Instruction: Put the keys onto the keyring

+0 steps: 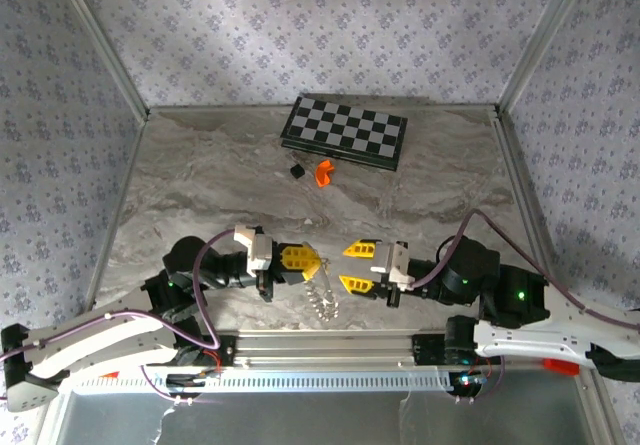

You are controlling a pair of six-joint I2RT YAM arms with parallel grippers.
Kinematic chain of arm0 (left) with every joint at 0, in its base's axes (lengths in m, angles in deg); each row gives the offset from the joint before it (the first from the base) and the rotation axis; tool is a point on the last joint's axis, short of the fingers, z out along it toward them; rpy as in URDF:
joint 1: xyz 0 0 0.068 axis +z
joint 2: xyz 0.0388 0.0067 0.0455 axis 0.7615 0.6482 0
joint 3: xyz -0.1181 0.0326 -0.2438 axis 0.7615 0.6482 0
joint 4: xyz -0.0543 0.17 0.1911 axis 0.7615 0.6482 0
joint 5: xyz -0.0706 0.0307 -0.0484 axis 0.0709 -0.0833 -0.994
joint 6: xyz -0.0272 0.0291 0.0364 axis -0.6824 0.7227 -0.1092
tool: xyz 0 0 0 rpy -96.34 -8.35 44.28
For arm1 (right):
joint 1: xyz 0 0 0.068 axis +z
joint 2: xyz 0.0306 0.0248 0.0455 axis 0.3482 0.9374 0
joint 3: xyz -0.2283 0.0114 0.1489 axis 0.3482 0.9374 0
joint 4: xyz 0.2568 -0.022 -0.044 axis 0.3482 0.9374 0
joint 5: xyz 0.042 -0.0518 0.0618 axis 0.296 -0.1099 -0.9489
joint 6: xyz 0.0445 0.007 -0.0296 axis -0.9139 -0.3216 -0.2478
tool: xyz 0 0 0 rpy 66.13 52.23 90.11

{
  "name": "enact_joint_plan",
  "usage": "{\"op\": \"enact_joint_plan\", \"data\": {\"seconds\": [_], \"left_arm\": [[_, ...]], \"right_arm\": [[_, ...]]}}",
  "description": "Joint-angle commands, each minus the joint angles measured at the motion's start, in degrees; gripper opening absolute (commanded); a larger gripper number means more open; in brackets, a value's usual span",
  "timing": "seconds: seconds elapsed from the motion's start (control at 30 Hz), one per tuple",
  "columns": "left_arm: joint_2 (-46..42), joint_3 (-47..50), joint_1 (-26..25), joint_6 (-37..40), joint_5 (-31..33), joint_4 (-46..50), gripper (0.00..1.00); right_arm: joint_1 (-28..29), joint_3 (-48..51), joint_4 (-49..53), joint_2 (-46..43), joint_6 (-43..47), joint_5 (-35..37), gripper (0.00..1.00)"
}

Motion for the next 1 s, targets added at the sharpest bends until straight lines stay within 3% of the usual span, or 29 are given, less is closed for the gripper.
{"op": "enact_joint_plan", "data": {"seconds": [0.0,0.5,0.97], "left_arm": [[0.11,-3.18,0.2,-0.12,-4.05,-2.37,0.0],[-0.61,-2.35,0.2,-0.49,-3.85,-2.35,0.0],[-0.5,-2.27,0.2,-0.49,-3.94,-2.54,0.0]], "right_arm": [[-1.95,-2.25,-0.08,0.52,-5.02,-4.89,0.42],[-5.1,0.21,-4.45,2.25,-7.71,-14.02,0.34],[-6.51,0.13,-4.75,3.66,-7.71,-14.58,0.22]]}}
